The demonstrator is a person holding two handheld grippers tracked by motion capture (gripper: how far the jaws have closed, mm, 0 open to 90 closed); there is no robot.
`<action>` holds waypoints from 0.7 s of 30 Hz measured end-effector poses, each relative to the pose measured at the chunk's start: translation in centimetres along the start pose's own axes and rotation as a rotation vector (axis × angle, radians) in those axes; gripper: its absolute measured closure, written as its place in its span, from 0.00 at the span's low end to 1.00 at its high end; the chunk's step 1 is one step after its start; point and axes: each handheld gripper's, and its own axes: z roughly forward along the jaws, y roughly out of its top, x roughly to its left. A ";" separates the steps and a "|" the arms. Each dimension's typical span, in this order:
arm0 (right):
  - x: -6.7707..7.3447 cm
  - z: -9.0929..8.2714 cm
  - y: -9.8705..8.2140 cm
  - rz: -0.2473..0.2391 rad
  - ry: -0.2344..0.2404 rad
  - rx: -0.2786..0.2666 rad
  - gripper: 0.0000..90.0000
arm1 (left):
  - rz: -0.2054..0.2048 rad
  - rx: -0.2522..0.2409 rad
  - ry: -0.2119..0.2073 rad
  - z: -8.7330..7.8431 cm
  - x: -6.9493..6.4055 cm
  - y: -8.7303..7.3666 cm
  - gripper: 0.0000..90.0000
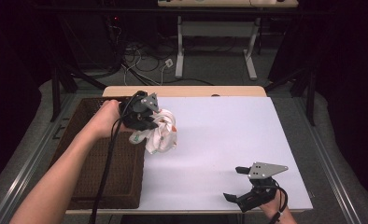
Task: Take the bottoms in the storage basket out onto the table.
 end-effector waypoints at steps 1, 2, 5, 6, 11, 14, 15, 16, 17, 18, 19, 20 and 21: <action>0.0 0.0 0.0 0.000 0.000 0.000 0.00 | 0.000 0.000 0.000 0.0 0.0 0.0 0.92; 0.0 0.0 0.0 -0.001 0.002 0.002 0.00 | -0.008 -0.001 -0.004 0.1 -0.1 0.0 0.92; 0.0 0.0 0.0 0.000 0.003 0.001 0.00 | 0.001 -0.005 -0.003 0.2 0.0 0.2 0.92; 0.0 0.0 0.0 0.000 0.004 0.001 0.00 | 0.000 -0.008 -0.005 0.3 -0.1 0.3 0.92; 0.0 0.0 0.0 0.000 0.001 -0.003 0.00 | 0.002 -0.008 -0.007 0.6 -0.1 0.6 0.92; 0.0 -0.1 0.0 0.000 0.001 -0.006 0.00 | 0.000 -0.008 -0.009 0.7 -0.2 0.8 0.92; 0.0 -0.1 0.0 0.000 0.001 -0.006 0.00 | 0.000 -0.008 -0.009 0.7 -0.2 0.8 0.92; 0.1 -0.1 0.0 0.006 0.005 0.000 0.00 | 0.006 -0.016 -0.007 0.8 -0.2 0.9 0.92; 0.1 -0.1 0.0 0.006 0.005 0.000 0.00 | 0.006 -0.016 -0.007 0.8 -0.2 0.9 0.92; 0.1 -0.2 0.0 0.007 0.000 0.001 0.00 | 0.001 -0.018 -0.008 0.9 -0.2 0.9 0.92; 0.1 -0.2 0.0 0.007 0.000 0.001 0.00 | 0.001 -0.018 -0.008 0.9 -0.2 0.9 0.92; 0.1 -0.2 0.1 0.001 -0.001 -0.002 0.00 | 0.000 -0.016 -0.010 1.0 -0.1 1.0 0.92; 0.1 -0.2 0.1 0.001 -0.001 -0.002 0.00 | 0.000 -0.016 -0.010 1.0 -0.1 1.0 0.92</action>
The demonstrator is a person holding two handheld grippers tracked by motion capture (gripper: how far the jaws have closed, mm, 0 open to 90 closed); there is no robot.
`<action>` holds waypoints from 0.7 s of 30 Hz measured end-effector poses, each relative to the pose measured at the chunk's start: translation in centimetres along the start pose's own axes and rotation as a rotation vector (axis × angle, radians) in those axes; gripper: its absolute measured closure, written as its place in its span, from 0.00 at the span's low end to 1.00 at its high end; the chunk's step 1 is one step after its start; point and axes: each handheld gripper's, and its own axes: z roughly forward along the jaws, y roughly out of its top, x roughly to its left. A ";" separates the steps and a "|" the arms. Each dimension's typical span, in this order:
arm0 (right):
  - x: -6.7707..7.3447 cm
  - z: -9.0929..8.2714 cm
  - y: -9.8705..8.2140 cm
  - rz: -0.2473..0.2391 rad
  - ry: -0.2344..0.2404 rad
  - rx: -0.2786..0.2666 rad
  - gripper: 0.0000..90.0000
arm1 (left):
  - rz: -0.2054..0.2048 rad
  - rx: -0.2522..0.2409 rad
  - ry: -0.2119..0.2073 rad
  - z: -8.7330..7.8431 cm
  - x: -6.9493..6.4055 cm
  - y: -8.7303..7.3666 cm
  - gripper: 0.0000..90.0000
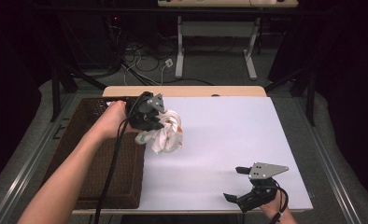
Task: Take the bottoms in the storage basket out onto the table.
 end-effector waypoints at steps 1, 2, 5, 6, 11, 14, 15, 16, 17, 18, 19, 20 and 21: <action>0.0 0.0 0.0 0.000 0.000 -0.006 0.00 | -0.006 -0.006 0.001 0.1 0.0 0.1 0.92; 0.0 0.0 0.0 0.000 0.000 -0.004 0.00 | -0.006 -0.006 0.001 0.1 0.0 0.1 0.92; -0.1 0.0 0.0 0.001 0.006 -0.003 0.00 | -0.001 -0.015 0.000 0.3 0.0 0.2 0.92; -0.1 0.1 0.0 0.002 0.003 -0.011 0.00 | -0.005 -0.015 0.000 0.3 0.0 0.3 0.92; 0.0 0.0 0.0 0.003 0.002 0.000 0.00 | -0.017 -0.036 0.000 0.8 -0.2 0.5 0.92; 0.0 0.0 0.0 0.002 -0.002 -0.006 0.00 | -0.016 -0.040 -0.004 1.0 -0.2 0.7 0.92; 0.0 0.0 0.0 0.002 -0.002 -0.006 0.00 | -0.015 -0.042 -0.003 1.1 -0.2 0.7 0.92; -0.1 0.1 0.0 0.003 0.002 -0.014 0.00 | -0.016 -0.045 -0.002 1.2 -0.2 0.7 0.92; -0.2 0.1 0.0 0.003 0.002 -0.007 0.00 | -0.021 -0.047 -0.004 1.3 -0.2 0.7 0.92; -0.1 0.1 0.0 0.007 0.003 -0.004 0.00 | -0.022 -0.045 -0.004 1.5 -0.1 0.8 0.92; -0.1 0.1 0.0 0.007 0.003 -0.004 0.00 | -0.022 -0.045 -0.004 1.5 -0.1 0.8 0.92; -0.1 0.1 0.0 0.004 0.002 -0.004 0.00 | -0.024 -0.046 -0.004 1.6 -0.1 0.8 0.92; -0.1 0.1 0.0 0.006 0.003 -0.003 0.00 | -0.029 -0.050 -0.008 1.8 -0.2 0.8 0.92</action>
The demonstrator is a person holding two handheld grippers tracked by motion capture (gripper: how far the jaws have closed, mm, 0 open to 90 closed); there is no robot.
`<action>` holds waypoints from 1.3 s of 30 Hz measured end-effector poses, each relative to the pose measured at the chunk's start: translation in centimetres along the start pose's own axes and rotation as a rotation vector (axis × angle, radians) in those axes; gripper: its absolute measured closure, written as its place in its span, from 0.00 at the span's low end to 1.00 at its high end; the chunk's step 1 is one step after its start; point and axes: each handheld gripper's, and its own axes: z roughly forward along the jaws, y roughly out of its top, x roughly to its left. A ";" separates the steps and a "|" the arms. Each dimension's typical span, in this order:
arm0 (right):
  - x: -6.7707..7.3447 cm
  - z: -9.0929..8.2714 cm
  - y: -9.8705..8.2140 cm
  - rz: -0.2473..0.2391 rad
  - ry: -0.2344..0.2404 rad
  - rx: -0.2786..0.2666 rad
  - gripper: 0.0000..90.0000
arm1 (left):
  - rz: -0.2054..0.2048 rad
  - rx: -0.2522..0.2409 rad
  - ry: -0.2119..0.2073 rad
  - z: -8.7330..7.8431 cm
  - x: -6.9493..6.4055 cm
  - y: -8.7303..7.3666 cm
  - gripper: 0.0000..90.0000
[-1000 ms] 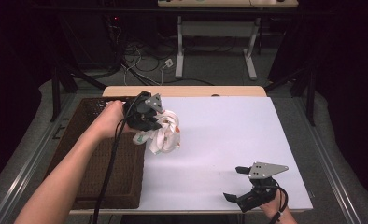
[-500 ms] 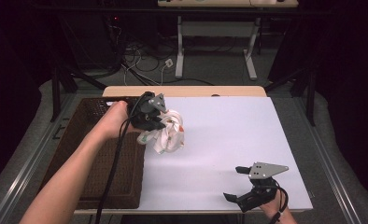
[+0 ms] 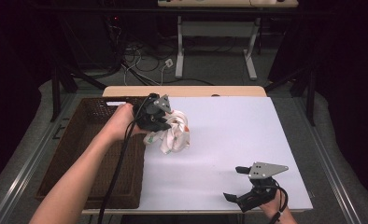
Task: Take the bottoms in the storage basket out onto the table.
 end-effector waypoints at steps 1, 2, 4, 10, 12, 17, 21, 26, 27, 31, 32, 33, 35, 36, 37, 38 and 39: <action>0.0 0.0 0.0 0.000 0.001 -0.001 0.00 | 0.000 0.000 0.000 0.0 0.0 0.0 0.92; 0.0 0.0 0.0 -0.005 0.000 -0.004 0.00 | 0.002 -0.001 -0.003 0.2 0.0 0.1 0.92; -0.1 0.0 0.0 -0.007 0.001 0.001 0.00 | -0.001 -0.004 -0.005 0.4 0.0 0.1 0.92; 0.1 -0.1 0.0 -0.008 -0.002 0.003 0.00 | -0.013 -0.015 -0.012 1.0 -0.3 0.5 0.92; 0.1 -0.2 0.0 -0.001 -0.003 0.006 0.00 | -0.004 -0.018 -0.015 1.1 -0.3 0.6 0.92; -0.1 0.0 0.0 -0.001 -0.001 -0.001 0.00 | -0.014 -0.028 -0.023 1.9 -0.3 0.6 0.92; -0.1 0.0 0.0 0.000 0.000 -0.001 0.00 | -0.023 -0.030 -0.025 2.3 -0.4 0.5 0.92; -0.1 -0.1 0.0 -0.001 -0.001 -0.004 0.00 | -0.028 -0.037 -0.026 2.8 -0.6 0.5 0.92; -0.1 -0.1 0.0 -0.001 -0.001 -0.004 0.00 | -0.028 -0.037 -0.026 2.8 -0.6 0.5 0.92; -0.1 -0.1 0.0 -0.001 0.000 -0.005 0.00 | -0.040 -0.046 -0.024 3.1 -0.7 0.4 0.92; -0.1 -0.1 0.0 0.001 -0.001 -0.005 0.00 | -0.033 -0.042 -0.022 3.1 -0.6 0.3 0.92; -0.1 -0.1 0.0 0.000 -0.001 -0.005 0.00 | -0.043 -0.047 -0.021 3.2 -0.7 0.3 0.92; -0.1 0.0 0.0 -0.002 -0.002 -0.005 0.00 | -0.045 -0.047 -0.021 3.3 -0.7 0.3 0.92; -0.1 0.0 0.0 -0.004 0.000 -0.006 0.00 | -0.046 -0.045 -0.023 3.3 -0.7 0.2 0.92; 0.0 0.0 0.0 0.001 0.000 -0.004 0.00 | -0.048 -0.047 -0.024 3.4 -0.7 0.2 0.92; 0.0 0.0 0.0 0.001 0.000 -0.004 0.00 | -0.048 -0.047 -0.024 3.4 -0.7 0.2 0.92; 0.0 0.0 0.1 -0.001 0.002 -0.010 0.00 | -0.049 -0.050 -0.021 3.5 -0.7 0.2 0.92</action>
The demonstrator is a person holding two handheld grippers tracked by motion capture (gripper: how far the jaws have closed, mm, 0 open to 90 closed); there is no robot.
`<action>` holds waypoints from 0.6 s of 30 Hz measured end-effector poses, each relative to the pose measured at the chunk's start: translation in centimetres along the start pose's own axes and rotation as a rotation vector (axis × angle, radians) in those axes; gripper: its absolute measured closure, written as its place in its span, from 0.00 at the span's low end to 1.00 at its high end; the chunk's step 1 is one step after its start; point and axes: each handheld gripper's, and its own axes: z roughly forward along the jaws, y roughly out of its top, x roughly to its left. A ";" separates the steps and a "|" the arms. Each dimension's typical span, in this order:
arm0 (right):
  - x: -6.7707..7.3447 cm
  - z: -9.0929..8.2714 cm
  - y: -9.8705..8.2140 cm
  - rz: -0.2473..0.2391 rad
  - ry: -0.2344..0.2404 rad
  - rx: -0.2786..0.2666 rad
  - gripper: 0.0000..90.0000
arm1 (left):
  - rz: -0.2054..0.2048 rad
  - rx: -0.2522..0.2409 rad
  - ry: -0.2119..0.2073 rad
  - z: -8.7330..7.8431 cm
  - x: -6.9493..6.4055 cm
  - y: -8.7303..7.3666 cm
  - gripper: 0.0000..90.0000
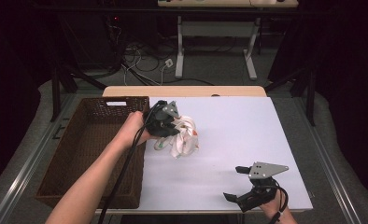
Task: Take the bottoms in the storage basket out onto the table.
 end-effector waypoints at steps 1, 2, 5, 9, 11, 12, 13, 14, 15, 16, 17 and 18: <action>0.0 0.0 0.0 0.000 0.000 0.000 0.00 | 0.000 0.000 0.000 0.0 0.0 0.0 0.92; 0.0 -0.1 0.0 -0.001 -0.001 0.003 0.00 | 0.007 0.001 0.006 0.0 0.0 0.0 0.92; 0.0 0.0 0.0 -0.002 -0.004 -0.003 0.00 | -0.016 -0.015 0.001 0.2 -0.1 0.0 0.92; -0.1 0.0 0.0 -0.006 -0.006 -0.003 0.00 | -0.022 -0.017 0.006 0.5 0.0 -0.1 0.92; 0.1 -0.1 0.0 -0.003 -0.005 0.001 0.00 | -0.031 -0.018 0.006 0.8 -0.1 0.0 0.92; 0.1 -0.1 0.0 -0.003 -0.005 0.001 0.00 | -0.031 -0.018 0.006 0.8 -0.1 0.0 0.92; 0.0 0.0 0.0 -0.002 -0.003 -0.002 0.00 | -0.028 -0.021 0.005 0.9 -0.1 -0.1 0.92; 0.0 0.0 0.0 0.002 -0.003 0.001 0.00 | -0.042 -0.028 0.012 1.0 0.0 -0.1 0.92; -0.1 0.0 0.0 0.001 -0.004 -0.003 0.00 | -0.042 -0.028 0.012 1.0 0.0 -0.1 0.92; -0.1 0.0 0.0 0.000 -0.002 0.004 0.00 | -0.039 -0.029 0.011 1.1 0.0 -0.1 0.92; -0.1 0.0 0.0 0.000 -0.002 0.004 0.00 | -0.044 -0.034 0.015 1.2 0.0 -0.2 0.92; 0.0 0.1 0.0 -0.001 -0.001 0.003 0.00 | -0.052 -0.038 0.014 1.2 0.0 -0.2 0.92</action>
